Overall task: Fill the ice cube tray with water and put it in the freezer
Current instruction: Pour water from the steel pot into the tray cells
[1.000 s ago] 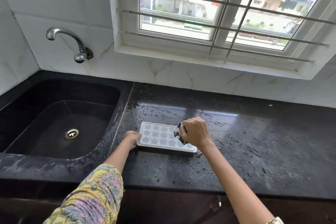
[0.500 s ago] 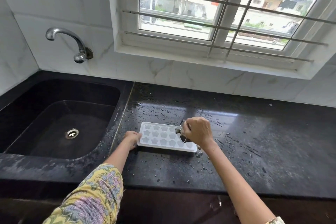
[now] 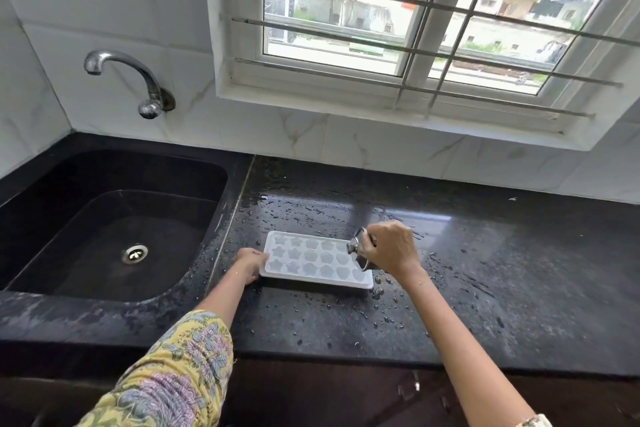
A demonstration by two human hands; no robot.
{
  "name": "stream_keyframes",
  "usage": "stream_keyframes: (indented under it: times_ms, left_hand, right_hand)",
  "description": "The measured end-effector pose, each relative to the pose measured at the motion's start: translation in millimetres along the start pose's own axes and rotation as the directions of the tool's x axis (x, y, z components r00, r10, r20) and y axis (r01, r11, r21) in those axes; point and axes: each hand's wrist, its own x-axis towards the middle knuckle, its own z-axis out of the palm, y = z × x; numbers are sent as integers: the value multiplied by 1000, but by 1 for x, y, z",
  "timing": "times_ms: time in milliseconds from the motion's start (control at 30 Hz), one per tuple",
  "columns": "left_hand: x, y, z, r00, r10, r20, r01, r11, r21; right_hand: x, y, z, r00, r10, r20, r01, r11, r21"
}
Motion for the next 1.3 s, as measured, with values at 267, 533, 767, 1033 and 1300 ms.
stream_keyframes:
  times_ms: [267, 533, 767, 1033, 1300]
  left_hand:
    - [-4, 0, -2, 1000, 9, 0, -9, 1000, 13]
    - [-6, 1, -1, 1000, -3, 7, 3, 1000, 7]
    - [-2, 0, -2, 1000, -8, 8, 8, 1000, -4]
    - [-2, -1, -2, 1000, 4, -5, -4, 1000, -20]
    - [-7, 2, -2, 1000, -4, 22, 4, 1000, 4]
  right_hand:
    - [1, -3, 2, 998, -50, 36, 53, 993, -101]
    - [3, -5, 3, 996, -56, 74, 66, 988, -143]
    - [6, -7, 3, 993, -79, 93, 93, 983, -158]
    - [8, -11, 1, 987, -134, 90, 147, 976, -158]
    - [8, -12, -3, 985, -165, 51, 172, 967, -186]
